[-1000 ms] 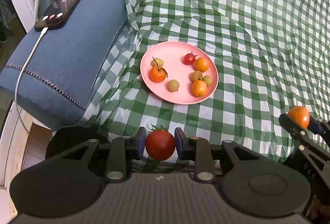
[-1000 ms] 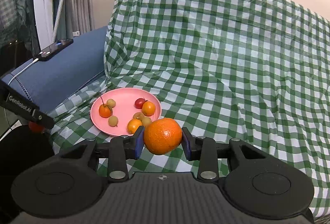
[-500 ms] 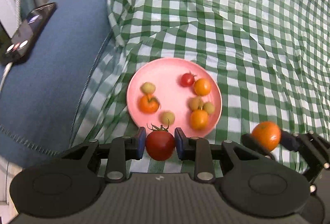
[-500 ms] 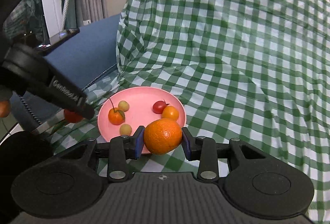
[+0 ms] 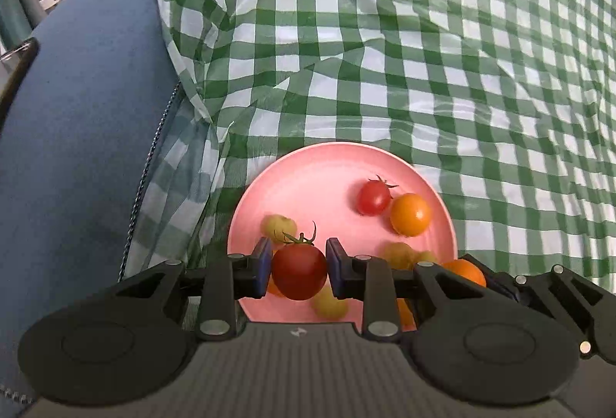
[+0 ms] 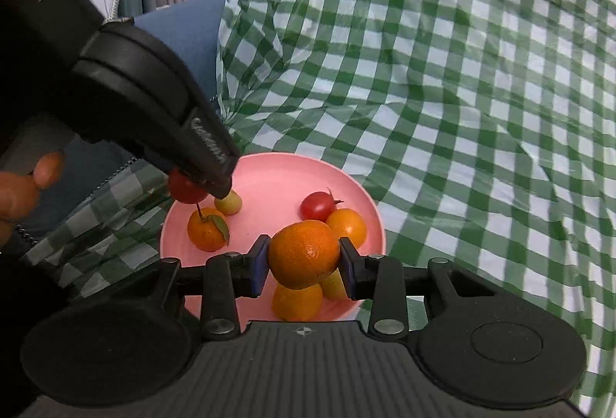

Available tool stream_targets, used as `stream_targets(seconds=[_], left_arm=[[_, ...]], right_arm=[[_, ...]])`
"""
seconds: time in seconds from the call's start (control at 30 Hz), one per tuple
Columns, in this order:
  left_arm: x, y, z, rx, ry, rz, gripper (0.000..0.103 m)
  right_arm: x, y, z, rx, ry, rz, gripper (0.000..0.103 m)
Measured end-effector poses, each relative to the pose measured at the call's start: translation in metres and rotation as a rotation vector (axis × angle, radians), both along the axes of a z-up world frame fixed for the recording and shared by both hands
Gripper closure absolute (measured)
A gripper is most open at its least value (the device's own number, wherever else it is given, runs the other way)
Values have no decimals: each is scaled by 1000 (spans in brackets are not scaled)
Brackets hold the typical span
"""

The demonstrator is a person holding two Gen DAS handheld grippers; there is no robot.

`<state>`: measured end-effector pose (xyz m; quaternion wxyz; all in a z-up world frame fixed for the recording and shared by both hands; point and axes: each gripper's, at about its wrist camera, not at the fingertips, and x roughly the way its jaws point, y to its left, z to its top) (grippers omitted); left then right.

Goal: Organize fruits

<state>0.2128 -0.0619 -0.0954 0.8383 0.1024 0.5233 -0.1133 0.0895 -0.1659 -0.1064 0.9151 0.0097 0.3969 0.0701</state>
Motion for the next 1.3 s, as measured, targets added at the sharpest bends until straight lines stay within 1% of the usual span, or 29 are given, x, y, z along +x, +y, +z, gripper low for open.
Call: stream_targets(seconds=[0.17, 0.4, 0.43, 0.47, 0.5, 0.53, 0.57, 0.6, 0.63, 0.7, 0.87, 0.97, 1.1, 1.3], left_arm=[[13, -3, -17, 16, 14, -13, 70], [21, -7, -30, 46, 25, -28, 70], [22, -8, -30, 51, 19, -31, 63], [22, -8, -29, 55, 14, -36, 53], [22, -9, -26, 58, 14, -36, 19], [22, -8, -23, 57, 7, -27, 1], [20, -6, -18, 45, -20, -16, 0], [18, -4, -13, 38, -37, -16, 0], [16, -4, -9, 41, -40, -23, 0], [11, -4, -3, 65, -38, -27, 0], [-17, 5, 15, 69, -48, -15, 0], [-41, 8, 24, 67, -41, 1, 0], [-78, 10, 37, 77, -69, -7, 0], [-128, 18, 49, 77, -103, 14, 0]], right_arm=[[12, 1, -13, 11, 27, 5, 64], [23, 3, -23, 21, 67, 23, 64], [25, 2, -24, 31, 79, 25, 63], [26, 1, -24, 41, 82, 26, 62], [28, -1, -23, 51, 75, 31, 48], [28, -1, -21, 50, 64, 34, 36], [26, -1, -18, 42, 44, 30, 15], [23, -2, -15, 32, 19, 24, 10], [20, -2, -11, 23, -3, 25, 10], [12, -4, -6, 13, -3, 29, 8], [-22, -14, 11, 34, 2, -37, 5], [-46, -20, 23, 50, 11, -86, 5], [-76, -21, 38, 41, 10, -148, 3], [-107, -13, 55, -7, -24, -165, 1]])
